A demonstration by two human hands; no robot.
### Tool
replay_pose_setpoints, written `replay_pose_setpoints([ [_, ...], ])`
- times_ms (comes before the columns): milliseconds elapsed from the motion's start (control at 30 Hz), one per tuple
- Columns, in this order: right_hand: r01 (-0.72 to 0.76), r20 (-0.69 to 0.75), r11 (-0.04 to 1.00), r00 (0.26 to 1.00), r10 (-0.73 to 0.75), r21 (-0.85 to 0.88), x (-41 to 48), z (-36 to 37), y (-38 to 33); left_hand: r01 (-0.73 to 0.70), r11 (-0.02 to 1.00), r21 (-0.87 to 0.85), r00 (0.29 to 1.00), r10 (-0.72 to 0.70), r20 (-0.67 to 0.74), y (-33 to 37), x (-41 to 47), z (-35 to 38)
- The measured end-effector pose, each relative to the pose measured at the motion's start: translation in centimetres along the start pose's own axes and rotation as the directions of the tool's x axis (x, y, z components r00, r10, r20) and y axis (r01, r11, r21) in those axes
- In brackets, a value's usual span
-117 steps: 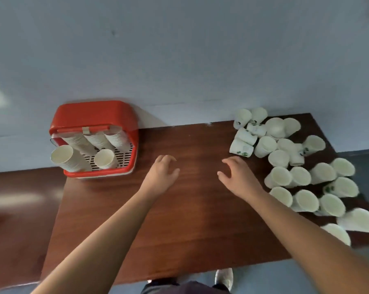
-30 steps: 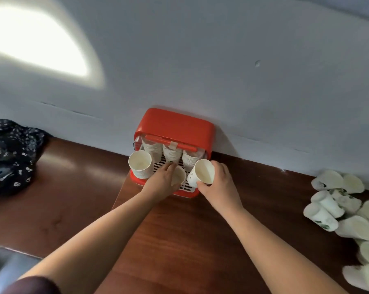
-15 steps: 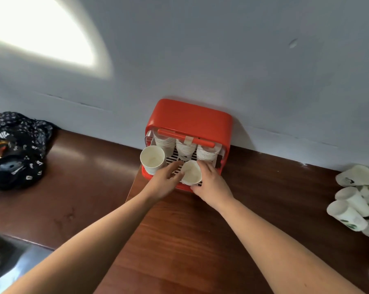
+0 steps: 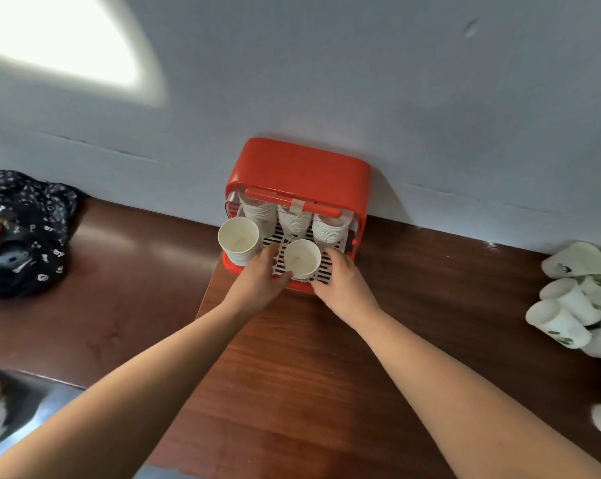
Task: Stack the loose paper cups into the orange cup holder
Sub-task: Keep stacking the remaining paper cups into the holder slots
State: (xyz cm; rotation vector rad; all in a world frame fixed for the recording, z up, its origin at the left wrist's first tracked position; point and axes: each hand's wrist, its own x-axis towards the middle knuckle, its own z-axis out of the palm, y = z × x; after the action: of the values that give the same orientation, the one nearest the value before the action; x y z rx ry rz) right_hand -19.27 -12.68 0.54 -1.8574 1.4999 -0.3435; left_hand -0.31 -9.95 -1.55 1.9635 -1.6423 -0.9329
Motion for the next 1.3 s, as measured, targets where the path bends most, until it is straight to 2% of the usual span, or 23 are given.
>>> replay_pose_setpoints([
  [100,-0.027,-0.014,0.998,1.0,0.026,-0.049,-2.6,-2.2,1.9,0.016,1.0,0.018,0.988,-0.013,-0.153,1.5,-2.5,0.4],
  [167,-0.068,-0.033,0.994,0.997,0.065,-0.082,-4.6,-4.1,4.1,-0.007,1.0,0.008,0.987,0.008,-0.159,2.8,-3.6,1.4],
  [300,-0.185,-0.078,0.966,0.982,0.173,-0.181,-8.5,-9.6,9.8,-0.065,0.997,0.03,0.998,0.066,-0.019,7.5,-3.2,4.4],
  [467,-0.286,-0.192,0.933,0.95,0.246,-0.217,-12.8,-18.5,18.0,-0.23,0.967,0.106,0.971,0.22,0.096,17.8,-1.0,10.4],
  [633,-0.365,-0.291,0.918,0.905,0.31,-0.158,-16.7,-26.9,25.7,-0.284,0.956,0.069,0.949,0.271,0.162,28.8,0.0,18.0],
  [833,-0.367,-0.38,0.928,0.868,0.321,-0.055,-18.5,-33.6,33.7,-0.379,0.915,0.139,0.884,0.313,0.348,37.7,2.3,26.8],
  [1000,-0.308,-0.365,0.941,0.899,0.24,-0.142,-17.2,-35.4,38.2,-0.349,0.903,0.251,0.858,0.2,0.473,40.1,4.5,33.6],
  [1133,-0.264,-0.48,0.929,0.87,0.114,-0.257,-15.2,-35.3,40.7,-0.323,0.886,0.333,0.84,0.106,0.532,39.3,5.6,38.1],
  [1200,-0.305,-0.522,0.901,0.846,0.107,-0.309,-14.4,-35.5,41.7,-0.337,0.869,0.363,0.828,0.09,0.554,38.4,6.1,39.4],
  [1300,-0.348,-0.453,0.859,0.877,0.158,-0.375,-13.5,-35.6,43.3,-0.351,0.875,0.333,0.819,0.114,0.563,37.3,6.3,40.7],
])
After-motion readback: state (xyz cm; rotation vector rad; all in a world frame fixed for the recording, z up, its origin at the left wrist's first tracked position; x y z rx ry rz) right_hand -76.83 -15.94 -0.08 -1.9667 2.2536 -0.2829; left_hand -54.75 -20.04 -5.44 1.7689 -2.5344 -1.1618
